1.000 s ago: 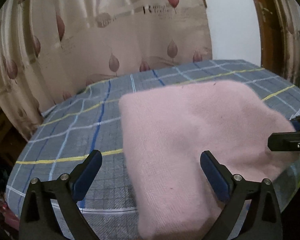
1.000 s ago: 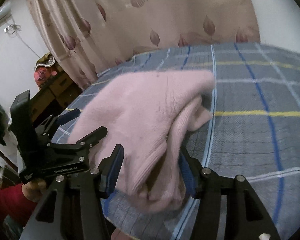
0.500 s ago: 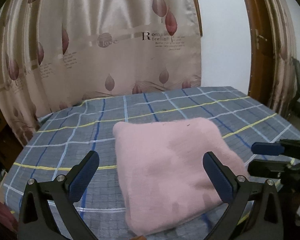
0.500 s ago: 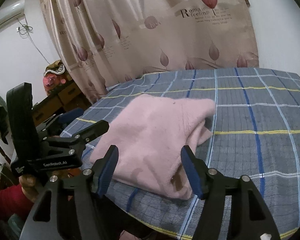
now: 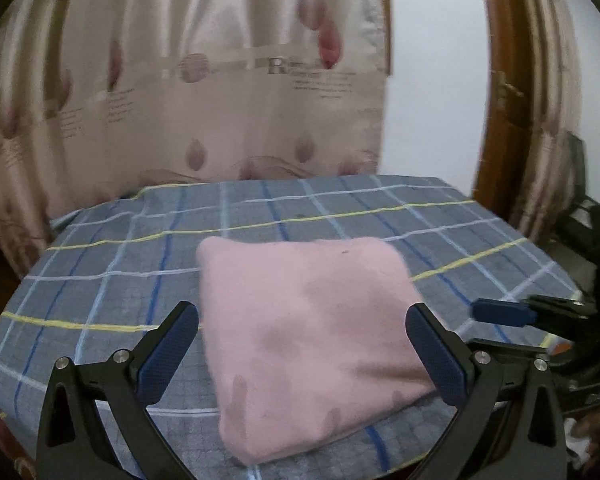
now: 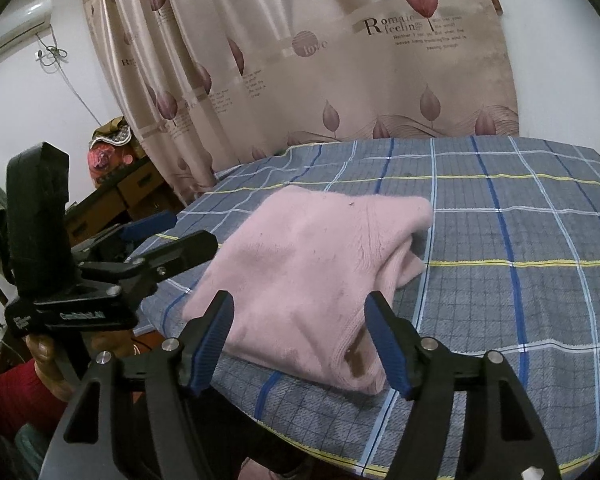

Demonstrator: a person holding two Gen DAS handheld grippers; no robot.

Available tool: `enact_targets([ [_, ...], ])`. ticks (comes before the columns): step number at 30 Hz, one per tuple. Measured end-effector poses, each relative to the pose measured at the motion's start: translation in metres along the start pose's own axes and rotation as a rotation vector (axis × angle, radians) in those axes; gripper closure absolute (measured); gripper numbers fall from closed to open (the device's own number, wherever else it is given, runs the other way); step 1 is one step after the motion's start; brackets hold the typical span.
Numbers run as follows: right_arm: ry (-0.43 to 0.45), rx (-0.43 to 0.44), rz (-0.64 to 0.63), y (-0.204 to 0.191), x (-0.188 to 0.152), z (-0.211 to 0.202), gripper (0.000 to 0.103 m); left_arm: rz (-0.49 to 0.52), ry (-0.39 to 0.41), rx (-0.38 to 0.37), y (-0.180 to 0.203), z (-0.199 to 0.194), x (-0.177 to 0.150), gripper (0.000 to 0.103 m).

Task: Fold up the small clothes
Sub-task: 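Open the right tool and withdraw both tools from the folded sweater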

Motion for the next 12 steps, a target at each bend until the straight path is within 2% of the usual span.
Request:
enact_targets([
  [1, -0.001, -0.002, 0.000, 0.000, 0.000, 0.000, 0.037, -0.004, 0.019, 0.050, -0.004, 0.000, 0.000, 0.000],
  [3, 0.003, -0.009, 0.002, 0.000, 0.001, 0.000, 0.037, -0.004, 0.038, 0.104, -0.009, 0.001, 0.000, 0.000],
  [9, 0.018, -0.060, 0.004, 0.000, 0.007, -0.001, 0.034, -0.042, 0.040, 0.137, -0.022, 0.006, 0.000, 0.000],
  [12, 0.030, -0.113, 0.004, 0.002, 0.012, -0.004, 0.024, -0.049, 0.030, 0.139, -0.025, 0.007, 0.002, 0.000],
])
Point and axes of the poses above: each gripper's, at about its wrist camera, not at the fingertips, and z roughly the way its jaws point, y to its right, x to its top, the point moved 9 cm from there along z, roughly the way its jaws point, and after that the axes turned 11 degrees about x, right-handed, at the moved point
